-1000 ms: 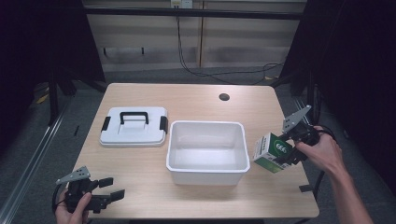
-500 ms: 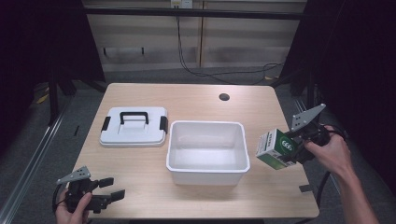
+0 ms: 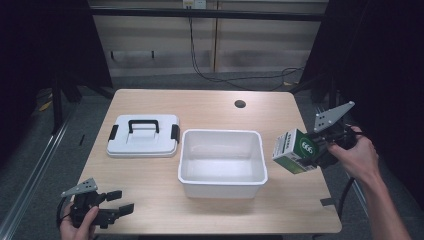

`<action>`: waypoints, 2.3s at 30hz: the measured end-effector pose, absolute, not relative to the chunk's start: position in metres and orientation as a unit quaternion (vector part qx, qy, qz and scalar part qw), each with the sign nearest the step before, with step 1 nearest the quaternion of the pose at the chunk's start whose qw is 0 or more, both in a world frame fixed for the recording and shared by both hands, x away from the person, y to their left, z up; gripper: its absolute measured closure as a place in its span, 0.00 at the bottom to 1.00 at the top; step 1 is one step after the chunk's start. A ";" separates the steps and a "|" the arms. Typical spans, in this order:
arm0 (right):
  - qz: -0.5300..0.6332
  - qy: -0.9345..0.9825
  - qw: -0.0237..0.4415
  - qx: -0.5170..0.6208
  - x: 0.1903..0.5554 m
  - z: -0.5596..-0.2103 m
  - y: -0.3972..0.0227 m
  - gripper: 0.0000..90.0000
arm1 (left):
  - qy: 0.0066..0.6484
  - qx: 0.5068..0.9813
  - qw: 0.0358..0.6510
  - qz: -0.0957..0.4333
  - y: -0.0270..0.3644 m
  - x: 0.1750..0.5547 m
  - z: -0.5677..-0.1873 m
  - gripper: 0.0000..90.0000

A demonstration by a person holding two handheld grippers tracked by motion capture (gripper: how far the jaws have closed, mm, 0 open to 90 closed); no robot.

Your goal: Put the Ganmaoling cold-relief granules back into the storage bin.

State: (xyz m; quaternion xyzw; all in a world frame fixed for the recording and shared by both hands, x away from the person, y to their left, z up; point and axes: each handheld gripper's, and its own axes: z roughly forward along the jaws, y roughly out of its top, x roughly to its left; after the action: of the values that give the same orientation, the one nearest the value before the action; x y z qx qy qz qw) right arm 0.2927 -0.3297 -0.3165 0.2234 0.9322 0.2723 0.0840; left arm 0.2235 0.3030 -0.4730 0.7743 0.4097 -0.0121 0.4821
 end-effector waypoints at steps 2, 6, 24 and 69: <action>0.276 0.932 0.084 0.221 0.294 -0.313 -0.328 0.18 | 0.410 0.773 0.483 -0.012 0.303 0.223 -0.473 0.18; 0.280 0.930 0.086 0.220 0.295 -0.309 -0.327 0.18 | 0.409 0.774 0.483 -0.011 0.304 0.224 -0.473 0.18; 0.278 0.939 0.085 0.184 0.306 -0.284 -0.294 0.18 | 0.409 0.774 0.482 -0.011 0.303 0.224 -0.473 0.18; 0.225 0.970 0.032 0.090 0.341 -0.286 -0.195 0.18 | 0.408 0.772 0.488 -0.006 0.304 0.223 -0.472 0.18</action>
State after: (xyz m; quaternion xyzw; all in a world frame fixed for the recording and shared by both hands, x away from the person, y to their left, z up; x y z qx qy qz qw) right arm 0.3406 -0.1951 -0.2864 0.0899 0.9696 0.2254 0.0321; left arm 0.2227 0.3037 -0.4719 0.7717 0.4078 -0.0063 0.4880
